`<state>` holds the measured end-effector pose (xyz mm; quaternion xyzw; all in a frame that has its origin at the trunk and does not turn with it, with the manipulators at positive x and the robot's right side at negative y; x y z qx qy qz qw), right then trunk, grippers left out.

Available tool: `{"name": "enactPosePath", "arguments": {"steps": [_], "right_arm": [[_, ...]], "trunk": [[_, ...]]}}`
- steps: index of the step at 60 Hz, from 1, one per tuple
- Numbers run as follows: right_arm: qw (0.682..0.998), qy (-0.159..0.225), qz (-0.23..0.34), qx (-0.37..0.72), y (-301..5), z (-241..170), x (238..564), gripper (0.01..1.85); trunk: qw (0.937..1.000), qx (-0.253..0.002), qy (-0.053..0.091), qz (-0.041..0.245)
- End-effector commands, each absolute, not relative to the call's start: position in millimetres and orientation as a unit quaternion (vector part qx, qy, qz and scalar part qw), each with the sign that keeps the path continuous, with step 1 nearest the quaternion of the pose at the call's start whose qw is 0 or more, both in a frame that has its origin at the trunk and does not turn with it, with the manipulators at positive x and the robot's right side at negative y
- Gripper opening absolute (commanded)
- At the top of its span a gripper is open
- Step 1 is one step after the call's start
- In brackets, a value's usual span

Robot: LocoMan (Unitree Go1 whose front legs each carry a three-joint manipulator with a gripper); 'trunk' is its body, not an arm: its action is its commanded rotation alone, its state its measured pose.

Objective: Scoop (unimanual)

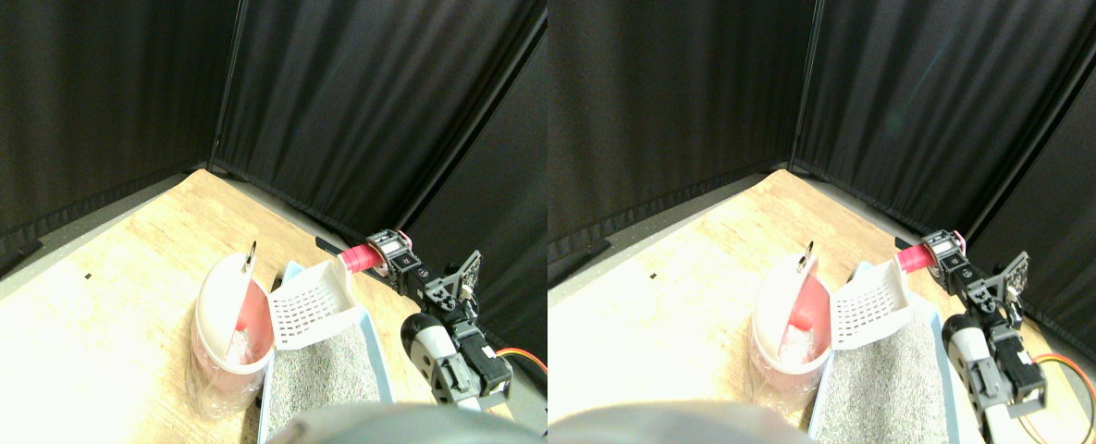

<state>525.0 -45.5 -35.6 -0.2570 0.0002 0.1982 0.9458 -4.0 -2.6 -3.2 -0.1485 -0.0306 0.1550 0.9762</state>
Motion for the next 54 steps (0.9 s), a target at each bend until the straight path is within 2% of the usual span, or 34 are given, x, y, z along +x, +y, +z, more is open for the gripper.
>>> {"name": "enactPosePath", "arguments": {"steps": [1,9,11,17,35,39,42,54], "right_arm": [[0.959,-0.04,0.181,-0.215,-47,-26,526,0.05],[0.969,-0.044,0.166,-0.176,-60,-28,527,0.05],[0.975,-0.069,0.162,-0.138,-76,-33,530,0.05],[0.981,-0.08,0.142,-0.107,-88,-36,533,0.05],[0.983,-0.117,0.141,-0.033,-133,-53,537,0.05],[0.983,-0.119,0.141,-0.021,-141,-57,535,0.05],[0.987,-0.114,0.115,-0.014,-150,-62,534,0.05],[0.989,-0.103,0.108,0.011,-179,-85,532,0.05]], "trunk": [[0.9762,-0.152,-0.021,0.153],[0.9779,-0.147,-0.02,0.148],[0.9795,-0.142,-0.019,0.141],[0.9811,-0.136,-0.018,0.136],[0.9866,-0.117,-0.012,0.113],[0.9874,-0.115,-0.01,0.108],[0.9883,-0.112,-0.008,0.103],[0.9905,-0.102,-0.003,0.092]]}}
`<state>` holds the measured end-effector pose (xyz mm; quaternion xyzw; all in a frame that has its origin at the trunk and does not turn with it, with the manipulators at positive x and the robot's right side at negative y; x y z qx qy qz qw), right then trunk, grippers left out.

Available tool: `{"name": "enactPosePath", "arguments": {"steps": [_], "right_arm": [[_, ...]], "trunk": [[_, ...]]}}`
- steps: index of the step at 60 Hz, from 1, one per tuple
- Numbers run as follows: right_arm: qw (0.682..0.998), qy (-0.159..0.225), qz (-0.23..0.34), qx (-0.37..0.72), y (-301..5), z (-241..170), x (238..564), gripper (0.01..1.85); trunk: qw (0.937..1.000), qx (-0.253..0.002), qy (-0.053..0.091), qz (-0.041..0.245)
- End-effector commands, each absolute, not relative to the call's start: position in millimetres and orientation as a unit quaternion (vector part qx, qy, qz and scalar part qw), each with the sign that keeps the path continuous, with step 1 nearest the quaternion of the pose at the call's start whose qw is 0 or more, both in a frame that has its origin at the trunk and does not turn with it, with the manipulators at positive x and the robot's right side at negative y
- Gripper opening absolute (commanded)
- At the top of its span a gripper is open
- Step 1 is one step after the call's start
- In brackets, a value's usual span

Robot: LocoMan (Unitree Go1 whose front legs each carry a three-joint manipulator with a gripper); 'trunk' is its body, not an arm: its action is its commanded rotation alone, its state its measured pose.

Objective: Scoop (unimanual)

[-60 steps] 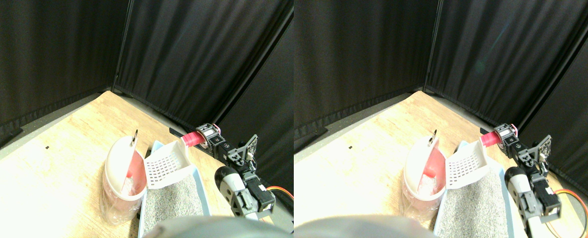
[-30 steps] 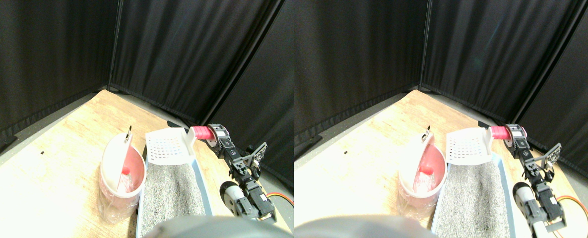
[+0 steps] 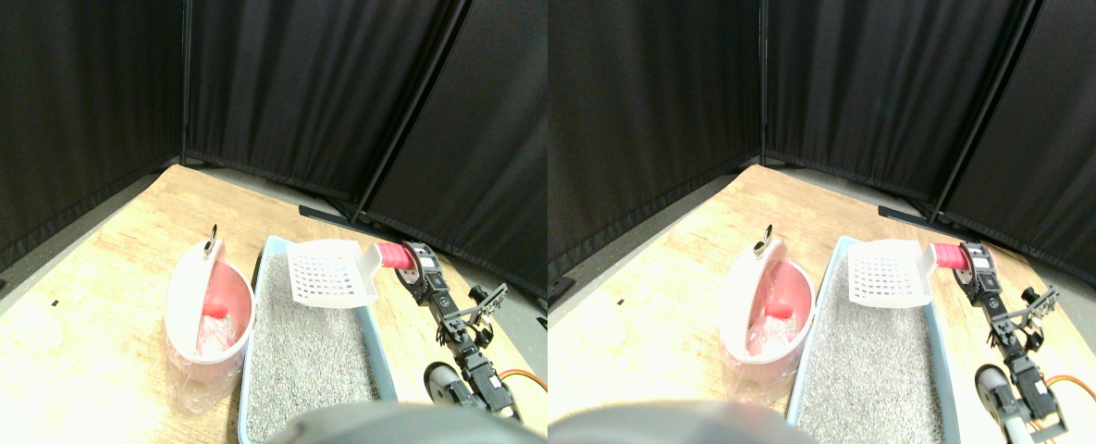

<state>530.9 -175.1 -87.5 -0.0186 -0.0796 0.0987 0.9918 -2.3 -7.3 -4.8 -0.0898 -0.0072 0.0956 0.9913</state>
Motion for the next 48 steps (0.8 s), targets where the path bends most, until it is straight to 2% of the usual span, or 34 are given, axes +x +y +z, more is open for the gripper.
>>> {"name": "enactPosePath", "arguments": {"steps": [1,9,18,21,24,48], "right_arm": [[0.988,-0.105,0.111,0.011,-180,-86,532,0.05],[0.992,-0.088,0.088,0.033,-192,-103,523,0.05],[0.989,-0.093,0.101,0.046,-199,-119,522,0.05],[0.992,-0.08,0.082,0.061,-204,-127,520,0.05],[0.991,-0.075,0.088,0.065,-207,-134,520,0.05],[0.991,-0.059,0.057,0.101,-230,-174,517,0.05]], "trunk": [[0.9906,-0.102,-0.003,0.091],[0.9915,-0.098,-0.001,0.086],[0.9923,-0.093,0.001,0.082],[0.9924,-0.092,0.002,0.081],[0.9926,-0.092,0.002,0.08],[0.994,-0.082,0.005,0.072]]}}
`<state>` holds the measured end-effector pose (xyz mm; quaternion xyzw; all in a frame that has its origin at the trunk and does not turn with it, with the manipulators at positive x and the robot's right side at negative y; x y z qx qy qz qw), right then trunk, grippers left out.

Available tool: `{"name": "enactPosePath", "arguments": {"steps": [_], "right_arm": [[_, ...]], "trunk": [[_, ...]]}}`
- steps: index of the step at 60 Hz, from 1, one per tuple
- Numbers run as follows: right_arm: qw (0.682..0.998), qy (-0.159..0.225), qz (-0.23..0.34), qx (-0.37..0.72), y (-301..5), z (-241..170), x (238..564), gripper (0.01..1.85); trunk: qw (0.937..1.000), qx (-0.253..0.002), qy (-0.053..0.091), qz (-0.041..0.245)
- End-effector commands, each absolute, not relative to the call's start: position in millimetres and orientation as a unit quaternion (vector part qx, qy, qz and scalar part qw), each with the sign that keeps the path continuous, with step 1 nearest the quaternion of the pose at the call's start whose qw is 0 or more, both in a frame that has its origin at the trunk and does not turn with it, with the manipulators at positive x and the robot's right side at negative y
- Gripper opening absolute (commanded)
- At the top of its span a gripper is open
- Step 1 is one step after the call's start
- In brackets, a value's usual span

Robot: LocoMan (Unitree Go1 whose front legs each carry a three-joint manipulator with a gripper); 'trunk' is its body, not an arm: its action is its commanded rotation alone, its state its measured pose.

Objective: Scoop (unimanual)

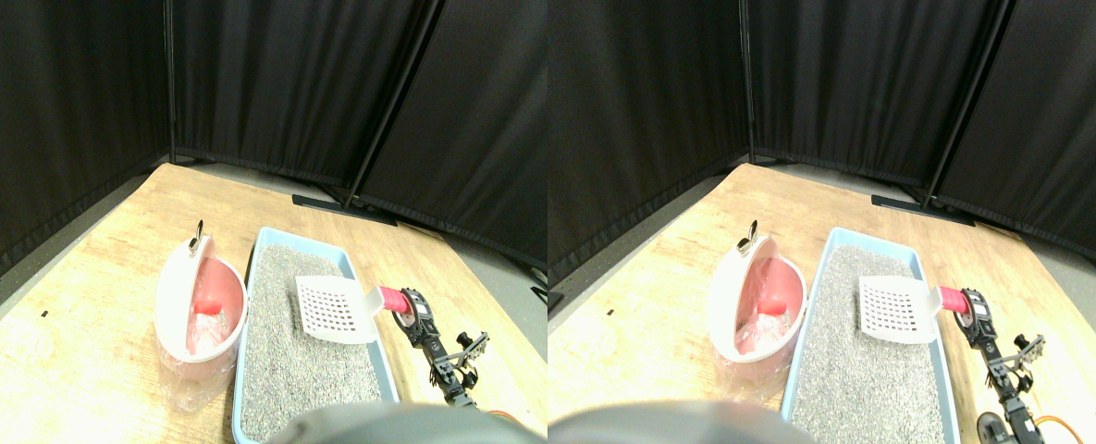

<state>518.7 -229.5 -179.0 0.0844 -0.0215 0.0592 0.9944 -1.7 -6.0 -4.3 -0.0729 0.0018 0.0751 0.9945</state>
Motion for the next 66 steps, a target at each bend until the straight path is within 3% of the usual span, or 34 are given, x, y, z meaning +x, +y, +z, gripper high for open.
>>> {"name": "enactPosePath", "arguments": {"steps": [1,18,25,36,41,42,45,47,51,53,66], "right_arm": [[0.991,-0.058,0.051,0.105,-232,-176,516,0.05],[0.993,-0.029,0.0,0.111,-246,-195,506,0.05],[0.994,-0.024,0.009,0.106,-251,-206,507,0.05],[0.989,0.041,-0.038,0.139,-259,-223,502,0.05],[0.985,0.064,-0.067,0.143,-261,-226,499,0.31],[0.986,0.069,-0.069,0.137,-261,-226,496,0.57],[0.985,0.078,-0.074,0.137,-261,-226,495,0.72],[0.982,0.096,-0.093,0.137,-261,-223,491,0.99],[0.979,0.103,-0.096,0.146,-261,-221,489,1.14],[0.977,0.112,-0.092,0.156,-263,-219,485,1.32],[0.978,0.115,-0.081,0.157,-264,-210,475,1.47]], "trunk": [[0.9941,-0.081,0.005,0.072],[0.995,-0.074,0.005,0.066],[0.9951,-0.073,0.006,0.066],[0.9951,-0.073,0.006,0.066],[0.9954,-0.071,0.008,0.064],[0.9954,-0.071,0.008,0.064],[0.9955,-0.07,0.008,0.063],[0.9955,-0.07,0.008,0.063],[0.9956,-0.07,0.008,0.063],[0.9958,-0.068,0.008,0.06],[0.9964,-0.065,0.008,0.054]]}}
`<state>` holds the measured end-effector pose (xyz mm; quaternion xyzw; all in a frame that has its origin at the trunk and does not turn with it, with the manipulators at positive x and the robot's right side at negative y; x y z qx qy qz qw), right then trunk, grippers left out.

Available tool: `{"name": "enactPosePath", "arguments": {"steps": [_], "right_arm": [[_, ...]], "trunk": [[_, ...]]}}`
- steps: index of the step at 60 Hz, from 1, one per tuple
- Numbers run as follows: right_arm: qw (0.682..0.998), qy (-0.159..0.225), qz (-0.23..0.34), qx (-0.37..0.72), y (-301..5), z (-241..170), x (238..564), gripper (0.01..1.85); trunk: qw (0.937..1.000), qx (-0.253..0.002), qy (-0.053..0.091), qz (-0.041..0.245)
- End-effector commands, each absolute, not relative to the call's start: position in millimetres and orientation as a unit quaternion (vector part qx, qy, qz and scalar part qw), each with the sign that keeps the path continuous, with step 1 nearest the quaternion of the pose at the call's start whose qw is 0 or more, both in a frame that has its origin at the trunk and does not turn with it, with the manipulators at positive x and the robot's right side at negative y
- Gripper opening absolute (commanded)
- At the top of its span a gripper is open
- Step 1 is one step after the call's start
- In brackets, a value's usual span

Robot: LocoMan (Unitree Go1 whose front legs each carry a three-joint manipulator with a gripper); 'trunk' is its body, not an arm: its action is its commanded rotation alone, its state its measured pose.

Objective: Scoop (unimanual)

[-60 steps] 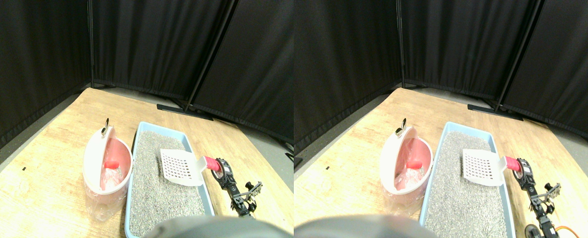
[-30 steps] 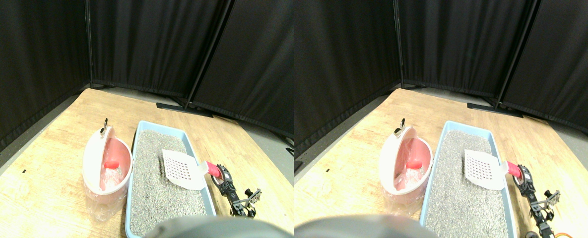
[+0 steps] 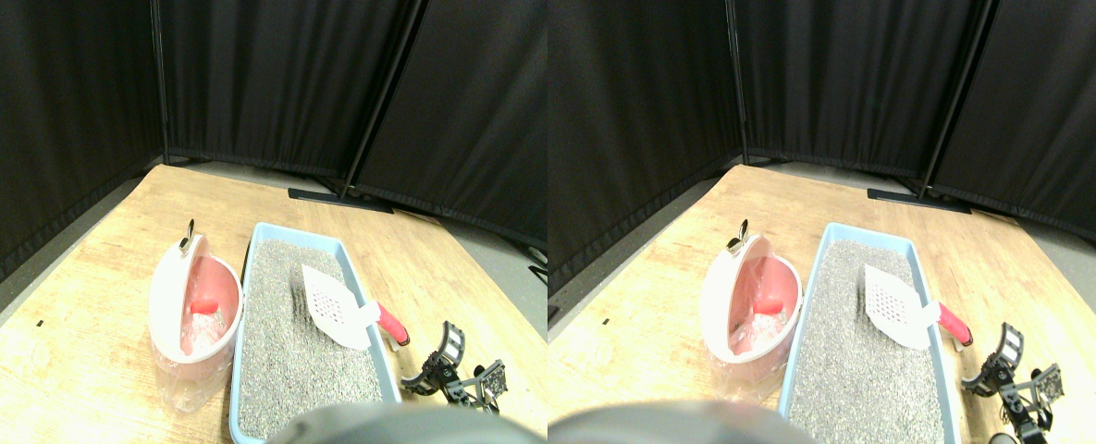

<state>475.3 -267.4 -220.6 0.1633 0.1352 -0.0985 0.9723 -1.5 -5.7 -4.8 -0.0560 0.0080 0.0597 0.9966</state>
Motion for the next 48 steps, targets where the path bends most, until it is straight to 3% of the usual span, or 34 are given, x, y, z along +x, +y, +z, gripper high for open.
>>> {"name": "enactPosePath", "arguments": {"steps": [1,10,18,19,23,26,28,30,33,37,48], "right_arm": [[0.978,0.115,-0.083,0.156,-264,-208,472,1.48],[0.982,0.082,-0.074,0.152,-266,-200,463,1.4],[0.985,0.039,-0.063,0.156,-267,-193,452,1.12],[0.987,0.023,-0.058,0.148,-267,-192,448,0.91],[0.987,0.008,-0.055,0.153,-268,-190,444,0.73],[0.99,-0.021,-0.032,0.138,-268,-188,439,0.42],[0.991,-0.023,-0.031,0.131,-268,-188,439,0.38],[0.991,-0.036,-0.026,0.126,-268,-185,434,0.18],[0.992,-0.041,-0.016,0.117,-267,-182,430,0.05],[0.994,-0.053,-0.013,0.098,-266,-177,423,0.05],[0.998,-0.043,0.006,0.044,-266,-169,412,0.05]], "trunk": [[0.9965,-0.064,0.009,0.053],[0.9972,-0.059,0.009,0.046],[0.9975,-0.056,0.009,0.041],[0.9977,-0.055,0.008,0.039],[0.998,-0.053,0.009,0.034],[0.998,-0.052,0.009,0.033],[0.9982,-0.052,0.01,0.031],[0.9983,-0.05,0.009,0.028],[0.9984,-0.049,0.009,0.026],[0.9987,-0.046,0.009,0.021],[0.999,-0.042,0.011,0.012]]}}
